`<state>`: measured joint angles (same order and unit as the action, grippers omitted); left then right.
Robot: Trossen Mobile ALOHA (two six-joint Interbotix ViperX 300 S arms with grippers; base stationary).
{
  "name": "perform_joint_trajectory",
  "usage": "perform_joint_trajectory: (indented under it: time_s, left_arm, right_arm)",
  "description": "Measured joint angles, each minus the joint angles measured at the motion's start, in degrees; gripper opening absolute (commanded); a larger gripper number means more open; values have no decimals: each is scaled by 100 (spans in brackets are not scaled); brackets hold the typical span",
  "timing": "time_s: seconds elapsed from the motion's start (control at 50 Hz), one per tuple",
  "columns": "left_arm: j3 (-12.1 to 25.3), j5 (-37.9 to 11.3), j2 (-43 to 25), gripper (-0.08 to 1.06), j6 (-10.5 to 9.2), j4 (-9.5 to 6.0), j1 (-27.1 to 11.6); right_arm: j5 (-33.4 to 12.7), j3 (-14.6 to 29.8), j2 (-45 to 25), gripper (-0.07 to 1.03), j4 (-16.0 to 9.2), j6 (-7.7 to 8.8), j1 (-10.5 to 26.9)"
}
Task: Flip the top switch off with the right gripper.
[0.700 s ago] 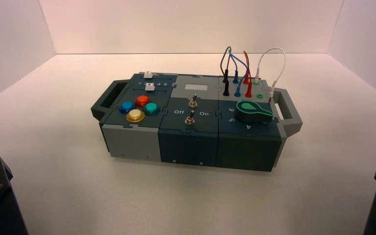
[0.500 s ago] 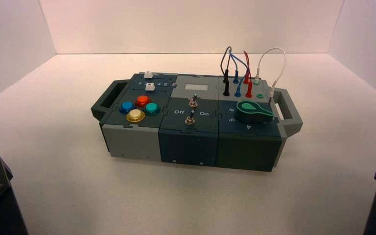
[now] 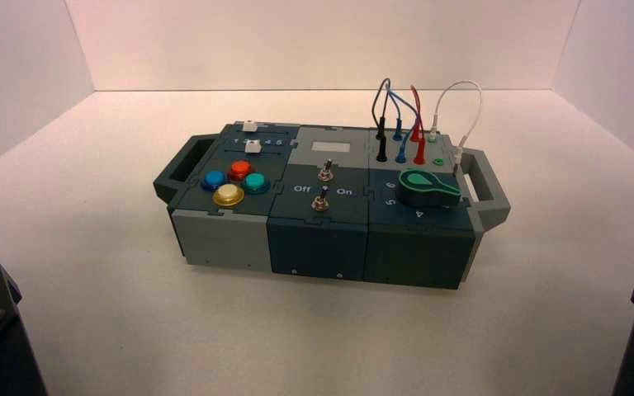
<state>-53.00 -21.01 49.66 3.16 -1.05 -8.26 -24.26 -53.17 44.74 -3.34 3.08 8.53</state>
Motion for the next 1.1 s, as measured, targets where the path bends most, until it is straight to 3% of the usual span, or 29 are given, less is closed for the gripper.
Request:
perform_joint_trajectory:
  time_s: [0.3,0.48,0.64,0.82,1.1]
  left_arm:
    - [185,-888,-185,-3,0,-9,-53]
    - [466,-1934,-483,-3,0,-18,-246]
    - [721,-2883,-826,-3,9,-26,-580]
    - [896,-3577,-1090,-3,0,-88,-1037]
    - [932,-4061,-1248,-3,9,-158,-1661]
  right_arm:
    - [-677,149,-149,-3,-88,0,132]
    - [-1591,404,-562,-3,-211,0,141]
    - [-2487,703,-993,-3,-404,0,141]
    - [-3138,853,-1125,-3,-624,9,141]
    - [-3902,879,-1283,-2,-756,88,141]
